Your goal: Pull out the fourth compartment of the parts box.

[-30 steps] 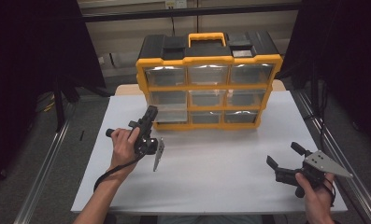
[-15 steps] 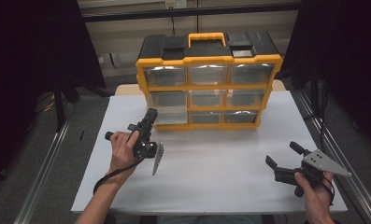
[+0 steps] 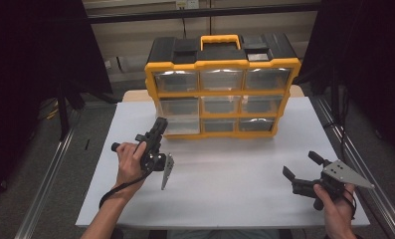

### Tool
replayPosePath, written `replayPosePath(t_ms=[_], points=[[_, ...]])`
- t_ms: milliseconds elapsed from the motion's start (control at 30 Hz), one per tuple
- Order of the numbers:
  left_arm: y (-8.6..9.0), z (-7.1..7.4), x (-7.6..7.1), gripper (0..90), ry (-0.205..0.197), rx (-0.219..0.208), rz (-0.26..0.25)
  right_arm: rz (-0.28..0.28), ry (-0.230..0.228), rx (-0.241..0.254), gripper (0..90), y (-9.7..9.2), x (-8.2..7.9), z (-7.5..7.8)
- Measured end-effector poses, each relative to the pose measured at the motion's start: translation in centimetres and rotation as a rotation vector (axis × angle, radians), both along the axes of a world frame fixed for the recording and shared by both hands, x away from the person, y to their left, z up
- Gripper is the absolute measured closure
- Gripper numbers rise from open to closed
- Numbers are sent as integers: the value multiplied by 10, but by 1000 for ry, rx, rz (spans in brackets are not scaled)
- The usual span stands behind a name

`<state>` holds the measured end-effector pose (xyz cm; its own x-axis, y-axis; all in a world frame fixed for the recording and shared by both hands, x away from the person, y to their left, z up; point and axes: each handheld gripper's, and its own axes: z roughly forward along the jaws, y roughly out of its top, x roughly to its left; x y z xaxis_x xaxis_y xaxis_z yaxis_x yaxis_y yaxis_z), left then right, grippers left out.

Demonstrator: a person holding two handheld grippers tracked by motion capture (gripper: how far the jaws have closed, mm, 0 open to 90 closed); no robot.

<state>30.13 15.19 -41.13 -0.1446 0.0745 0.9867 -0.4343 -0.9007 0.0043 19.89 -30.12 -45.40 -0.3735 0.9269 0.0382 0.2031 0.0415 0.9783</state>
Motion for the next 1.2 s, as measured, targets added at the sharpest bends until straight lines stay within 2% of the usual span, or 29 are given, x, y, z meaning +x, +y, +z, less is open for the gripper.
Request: replayPosePath(t_ms=[67,300,367,567,800,833,1200], points=[[0,0,0,808,-4,0,-13,0,1,0,2,0,0,0],[1,-1,-3,807,-5,4,-3,-2,-2,0,2,0,0,0],[1,-2,-4,806,7,-2,-7,1,1,1,2,0,0,0],[-1,0,-5,807,-3,16,-3,2,0,-2,2,0,0,0],[3,-3,-7,802,13,-1,-19,6,3,-2,2,1,0,0],[3,-4,-9,803,12,12,-12,8,5,-1,2,1,0,0],[5,-6,-8,799,14,16,-22,8,1,-3,2,2,0,0]])
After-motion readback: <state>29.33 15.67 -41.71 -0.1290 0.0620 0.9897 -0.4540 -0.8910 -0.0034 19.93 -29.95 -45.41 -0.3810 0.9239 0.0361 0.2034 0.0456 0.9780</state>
